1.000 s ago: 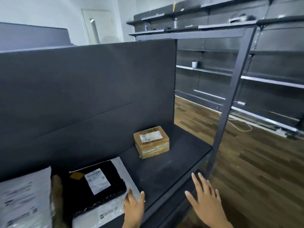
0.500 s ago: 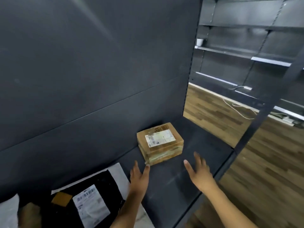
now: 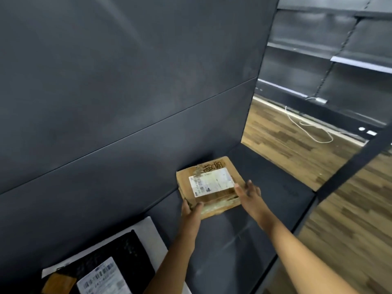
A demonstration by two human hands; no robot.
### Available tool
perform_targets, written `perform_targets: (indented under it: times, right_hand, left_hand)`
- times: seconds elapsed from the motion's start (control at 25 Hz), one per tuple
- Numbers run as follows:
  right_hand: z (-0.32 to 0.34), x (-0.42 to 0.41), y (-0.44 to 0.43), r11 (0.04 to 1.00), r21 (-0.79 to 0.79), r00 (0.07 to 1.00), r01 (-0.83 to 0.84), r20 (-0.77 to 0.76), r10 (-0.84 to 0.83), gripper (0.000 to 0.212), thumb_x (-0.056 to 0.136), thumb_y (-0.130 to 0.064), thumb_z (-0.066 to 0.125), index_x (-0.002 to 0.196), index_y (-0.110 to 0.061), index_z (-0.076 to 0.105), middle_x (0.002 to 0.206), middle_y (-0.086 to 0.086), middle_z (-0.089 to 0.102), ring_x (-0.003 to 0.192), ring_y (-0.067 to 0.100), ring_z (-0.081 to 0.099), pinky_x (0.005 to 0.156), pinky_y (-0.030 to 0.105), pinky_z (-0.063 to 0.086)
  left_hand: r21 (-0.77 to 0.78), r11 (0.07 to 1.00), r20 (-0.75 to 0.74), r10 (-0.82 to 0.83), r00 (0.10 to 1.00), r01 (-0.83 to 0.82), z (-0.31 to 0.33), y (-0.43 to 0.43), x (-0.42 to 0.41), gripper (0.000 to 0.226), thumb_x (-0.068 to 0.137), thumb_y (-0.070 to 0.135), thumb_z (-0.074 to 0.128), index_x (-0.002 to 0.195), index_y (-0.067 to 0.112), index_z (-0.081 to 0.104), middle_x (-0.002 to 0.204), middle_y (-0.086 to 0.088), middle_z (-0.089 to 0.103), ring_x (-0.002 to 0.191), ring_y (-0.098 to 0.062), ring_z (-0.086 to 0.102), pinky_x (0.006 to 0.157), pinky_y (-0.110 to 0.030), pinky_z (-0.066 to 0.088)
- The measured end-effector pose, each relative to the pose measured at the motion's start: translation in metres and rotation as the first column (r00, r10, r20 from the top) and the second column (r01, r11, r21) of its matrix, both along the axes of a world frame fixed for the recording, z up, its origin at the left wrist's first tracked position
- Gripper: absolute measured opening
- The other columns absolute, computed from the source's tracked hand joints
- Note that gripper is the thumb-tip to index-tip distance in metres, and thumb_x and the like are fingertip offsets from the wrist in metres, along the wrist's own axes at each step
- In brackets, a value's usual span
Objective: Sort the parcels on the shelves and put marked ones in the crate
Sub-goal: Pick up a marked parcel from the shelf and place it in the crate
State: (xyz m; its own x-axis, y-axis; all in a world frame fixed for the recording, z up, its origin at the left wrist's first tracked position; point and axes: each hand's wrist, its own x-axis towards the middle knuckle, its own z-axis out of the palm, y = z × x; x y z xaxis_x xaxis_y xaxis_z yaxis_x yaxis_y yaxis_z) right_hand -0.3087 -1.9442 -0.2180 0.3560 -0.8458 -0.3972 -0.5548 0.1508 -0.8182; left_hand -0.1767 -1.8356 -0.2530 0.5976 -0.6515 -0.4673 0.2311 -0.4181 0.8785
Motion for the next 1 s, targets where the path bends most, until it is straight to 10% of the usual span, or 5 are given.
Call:
perform_targets:
  times: [0.24, 0.48, 0.8, 1.0]
  right_hand:
    - [-0.006, -0.027, 0.019, 0.995, -0.058, 0.997, 0.08, 0.006, -0.08, 0.038, 0.086, -0.028, 0.063, 0.115, -0.01, 0.047, 0.123, 0.005, 0.038, 0.111, 0.017, 0.046, 0.09, 0.028, 0.039]
    - [0.016, -0.067, 0.072, 0.985, -0.048, 0.958, 0.163, 0.248, -0.147, 0.037, 0.079, 0.005, 0.066, 0.1, -0.014, 0.042, 0.099, 0.005, 0.056, 0.083, 0.007, 0.054, 0.069, 0.021, 0.045]
    - [0.095, -0.144, 0.173, 0.974, -0.224, 0.867, -0.017, 0.482, 0.126, 0.039, 0.084, -0.027, 0.067, 0.1, -0.036, 0.033, 0.125, -0.011, 0.033, 0.113, 0.004, 0.043, 0.079, 0.017, 0.041]
    - [0.139, -0.167, 0.234, 0.95, -0.292, 0.764, -0.11, 0.587, 0.269, 0.058, 0.056, -0.069, 0.065, 0.099, -0.041, 0.037, 0.134, -0.028, 0.025, 0.128, -0.001, 0.032, 0.096, 0.019, 0.034]
  left_hand:
    - [-0.078, 0.997, -0.052, 0.021, 0.998, -0.025, 0.001, 0.021, -0.009, 0.048, 0.083, 0.038, 0.058, 0.128, 0.02, 0.051, 0.125, -0.003, 0.062, 0.112, -0.021, 0.059, 0.101, -0.042, 0.045]
    - [-0.248, 0.943, -0.11, 0.199, 0.974, -0.221, 0.032, 0.059, -0.033, 0.013, 0.092, 0.011, 0.056, 0.095, 0.024, 0.056, 0.103, -0.005, 0.065, 0.102, -0.023, 0.06, 0.099, -0.042, 0.044]
    - [-0.492, 0.843, -0.104, 0.192, 0.976, -0.219, 0.144, 0.183, -0.111, 0.009, 0.092, 0.007, 0.055, 0.089, 0.014, 0.05, 0.098, -0.006, 0.063, 0.09, -0.015, 0.061, 0.083, -0.029, 0.049]
    - [-0.573, 0.796, -0.066, 0.191, 0.979, -0.194, 0.173, 0.27, -0.146, 0.011, 0.092, 0.004, 0.052, 0.088, 0.013, 0.048, 0.104, -0.011, 0.065, 0.093, -0.018, 0.062, 0.09, -0.036, 0.048]
